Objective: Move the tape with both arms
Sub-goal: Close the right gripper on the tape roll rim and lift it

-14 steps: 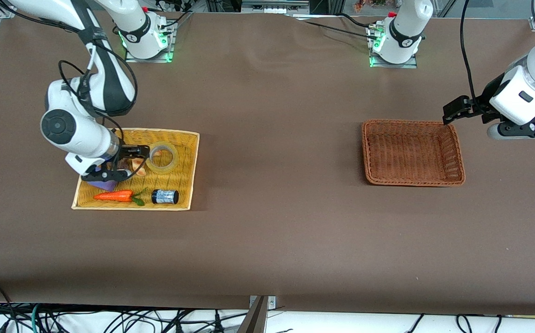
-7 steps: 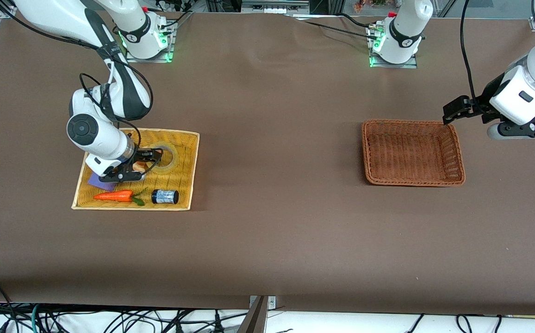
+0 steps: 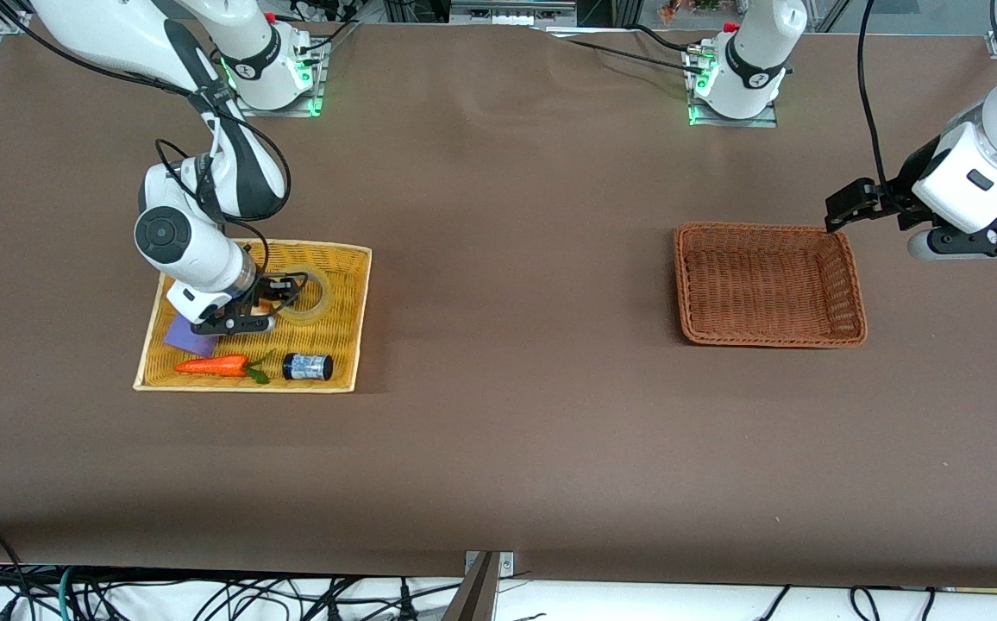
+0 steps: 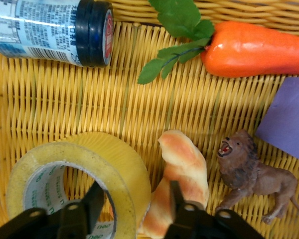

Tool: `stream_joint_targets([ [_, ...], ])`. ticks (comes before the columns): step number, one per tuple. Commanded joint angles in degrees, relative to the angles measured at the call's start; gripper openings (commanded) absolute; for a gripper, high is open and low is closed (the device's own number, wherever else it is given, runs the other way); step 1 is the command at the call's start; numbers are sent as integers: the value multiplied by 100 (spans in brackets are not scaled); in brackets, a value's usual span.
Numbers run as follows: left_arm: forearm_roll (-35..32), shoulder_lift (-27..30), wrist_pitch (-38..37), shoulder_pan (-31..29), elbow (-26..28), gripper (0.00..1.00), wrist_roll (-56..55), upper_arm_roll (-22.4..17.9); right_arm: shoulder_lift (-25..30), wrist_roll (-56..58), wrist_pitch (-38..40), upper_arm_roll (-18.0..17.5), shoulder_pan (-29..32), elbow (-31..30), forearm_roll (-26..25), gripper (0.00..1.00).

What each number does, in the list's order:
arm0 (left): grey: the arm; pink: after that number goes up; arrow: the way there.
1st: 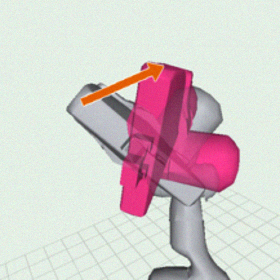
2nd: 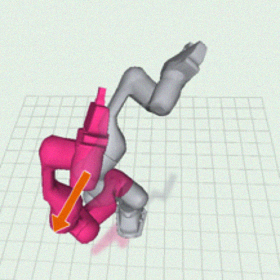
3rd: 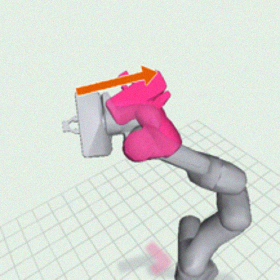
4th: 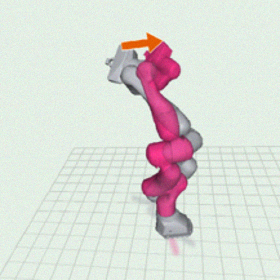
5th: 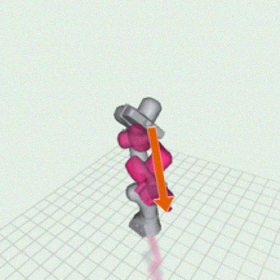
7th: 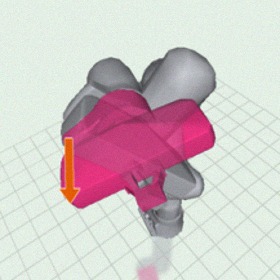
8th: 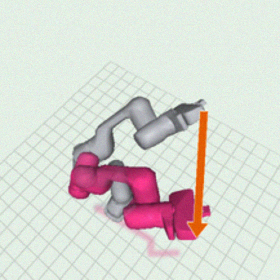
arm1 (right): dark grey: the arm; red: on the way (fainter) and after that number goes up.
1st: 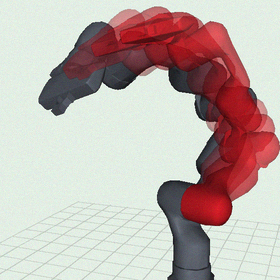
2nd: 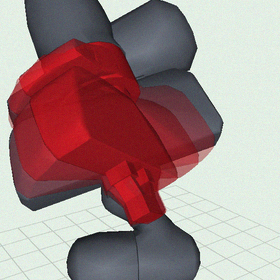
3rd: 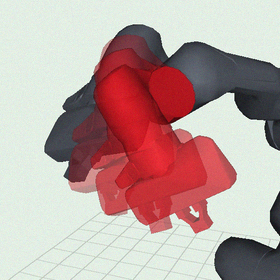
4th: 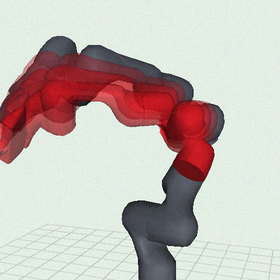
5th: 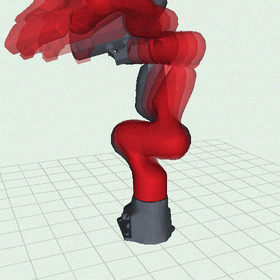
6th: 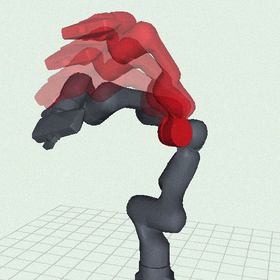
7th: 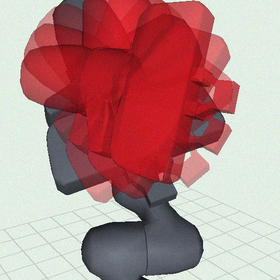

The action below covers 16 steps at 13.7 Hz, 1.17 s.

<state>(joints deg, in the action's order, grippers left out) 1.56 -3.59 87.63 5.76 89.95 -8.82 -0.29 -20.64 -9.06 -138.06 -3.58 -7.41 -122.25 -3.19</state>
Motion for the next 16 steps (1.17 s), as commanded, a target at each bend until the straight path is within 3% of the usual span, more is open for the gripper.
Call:
stream_joint_targets([
  [1,-94,122,61,-40,110,100,38,47,104,36,-99,-11,12,-159,-15,0],
  [6,-94,122,52,-31,101,100,29,47,270,97,-20,-29,21,-2,-15,0],
  [7,-94,122,52,-40,101,100,38,47,366,89,294,-38,12,217,-15,0],
  [11,-94,122,52,-31,101,100,38,47,149,-235,2307,-363,-84,2131,178,0],
  [16,-94,113,52,-40,110,100,38,38,-562,-2017,2310,-372,-1128,3310,539,0],
])
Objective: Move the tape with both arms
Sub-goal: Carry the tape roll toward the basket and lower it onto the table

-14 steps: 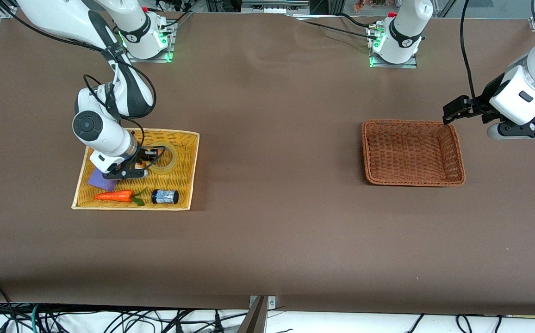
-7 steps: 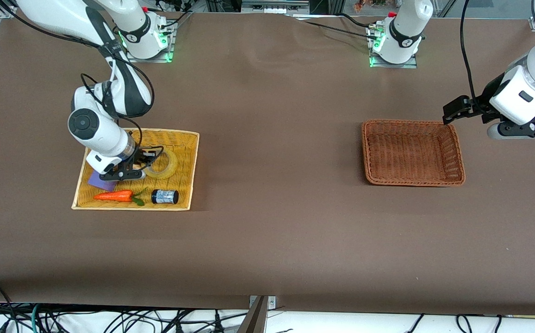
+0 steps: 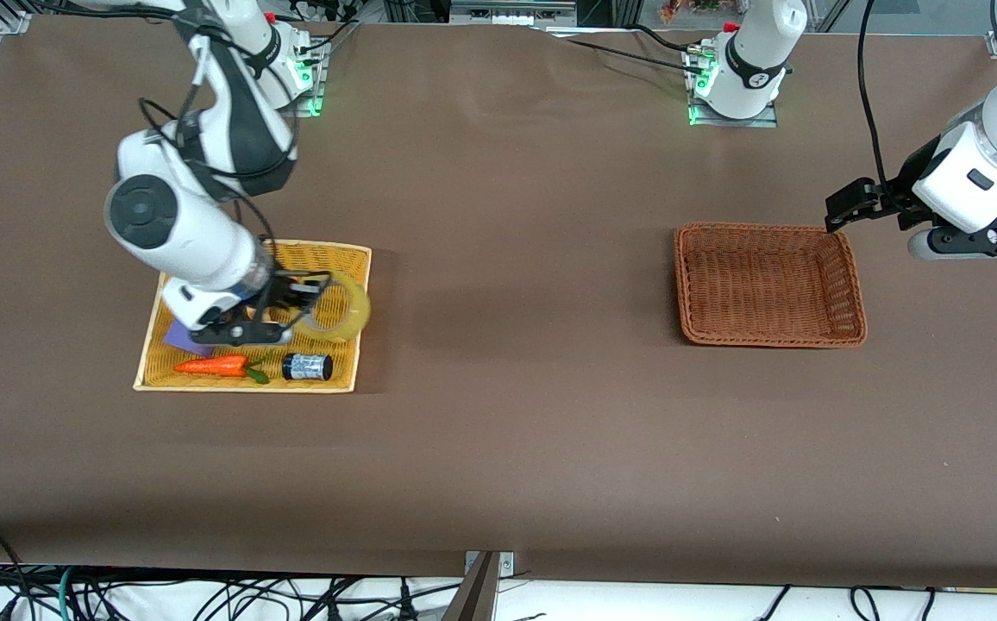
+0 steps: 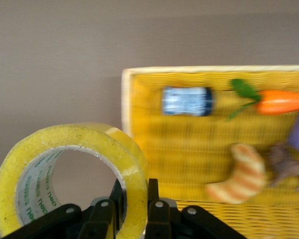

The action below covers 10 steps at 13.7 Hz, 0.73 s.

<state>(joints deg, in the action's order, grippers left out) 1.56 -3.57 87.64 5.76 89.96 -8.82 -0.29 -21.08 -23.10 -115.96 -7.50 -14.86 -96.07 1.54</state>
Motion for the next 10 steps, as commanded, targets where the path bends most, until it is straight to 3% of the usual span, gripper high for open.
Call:
stream_joint_targets([
  [1,-94,111,52,-40,101,100,38,38,-720,-947,91,29,-630,947,48,0],
  [4,-94,111,52,-40,109,100,29,38,-1275,-1686,-249,29,-1141,1459,31,0],
  [10,-103,111,52,-40,101,100,29,30,-1891,-2479,-1305,55,-1818,1468,-136,0],
])
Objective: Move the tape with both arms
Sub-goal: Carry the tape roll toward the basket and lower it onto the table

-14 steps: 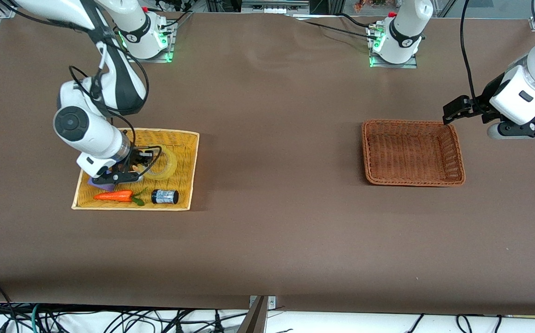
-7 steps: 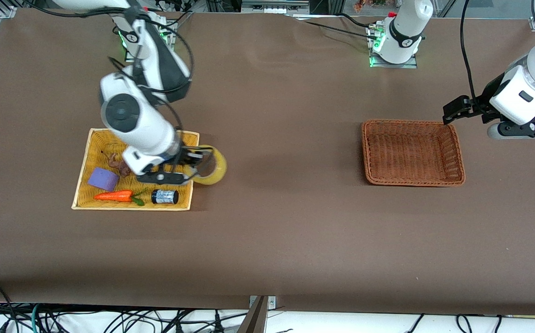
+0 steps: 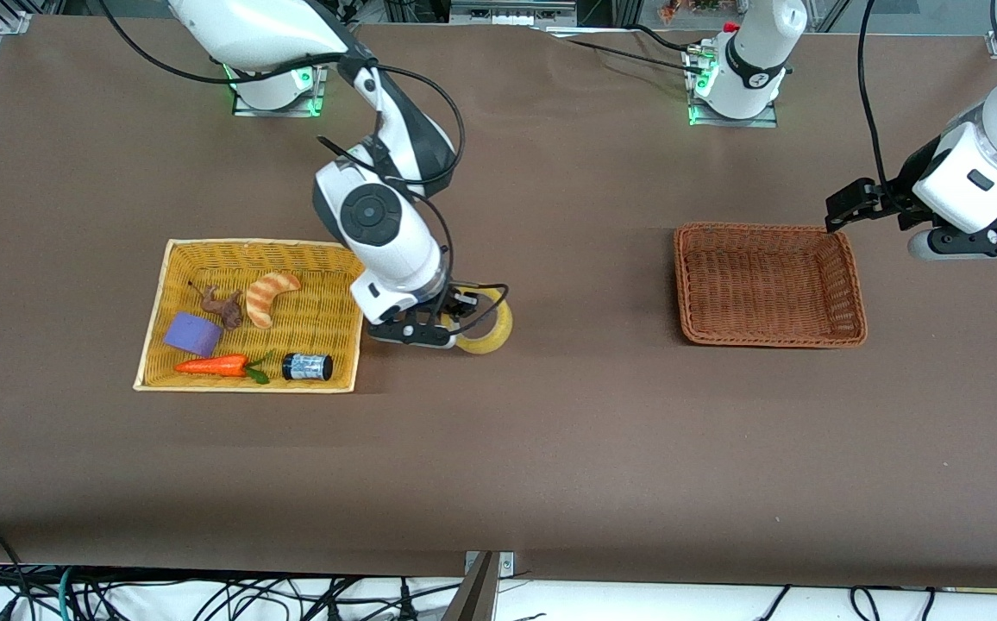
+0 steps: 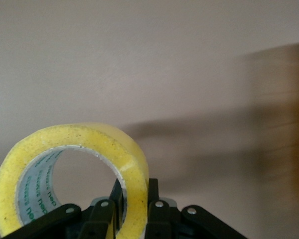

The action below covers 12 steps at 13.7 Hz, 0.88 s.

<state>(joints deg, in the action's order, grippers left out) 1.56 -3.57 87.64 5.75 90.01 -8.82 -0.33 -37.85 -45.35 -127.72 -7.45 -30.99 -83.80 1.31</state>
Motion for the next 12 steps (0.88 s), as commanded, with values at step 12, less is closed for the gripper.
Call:
stream_joint_targets([
  [12,-94,111,43,-48,96,100,29,41,-1005,-1010,-667,77,-961,241,-834,0],
])
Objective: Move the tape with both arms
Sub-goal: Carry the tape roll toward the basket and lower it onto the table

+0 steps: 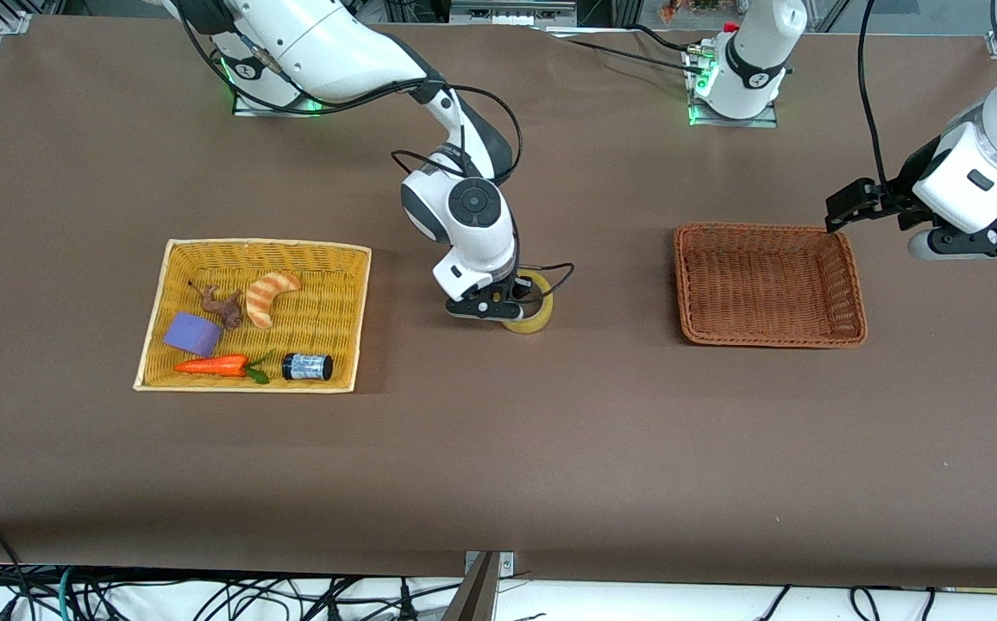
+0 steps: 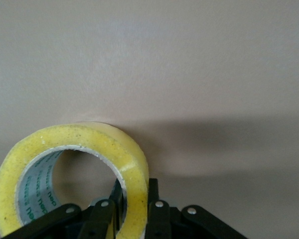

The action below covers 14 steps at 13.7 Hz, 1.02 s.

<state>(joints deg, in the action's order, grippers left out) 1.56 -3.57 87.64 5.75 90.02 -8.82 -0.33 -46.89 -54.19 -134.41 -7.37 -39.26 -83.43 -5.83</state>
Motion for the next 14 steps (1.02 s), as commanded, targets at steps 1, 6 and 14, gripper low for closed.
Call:
stream_joint_targets([
  [1,-94,111,43,-39,104,100,29,42,-119,-136,3,69,-134,205,-120,5],
  [6,-94,111,43,-39,104,100,29,33,38,-75,73,87,-134,213,-181,100],
  [14,-103,111,43,-39,104,100,38,33,1610,2136,2417,184,1068,609,-85,100],
])
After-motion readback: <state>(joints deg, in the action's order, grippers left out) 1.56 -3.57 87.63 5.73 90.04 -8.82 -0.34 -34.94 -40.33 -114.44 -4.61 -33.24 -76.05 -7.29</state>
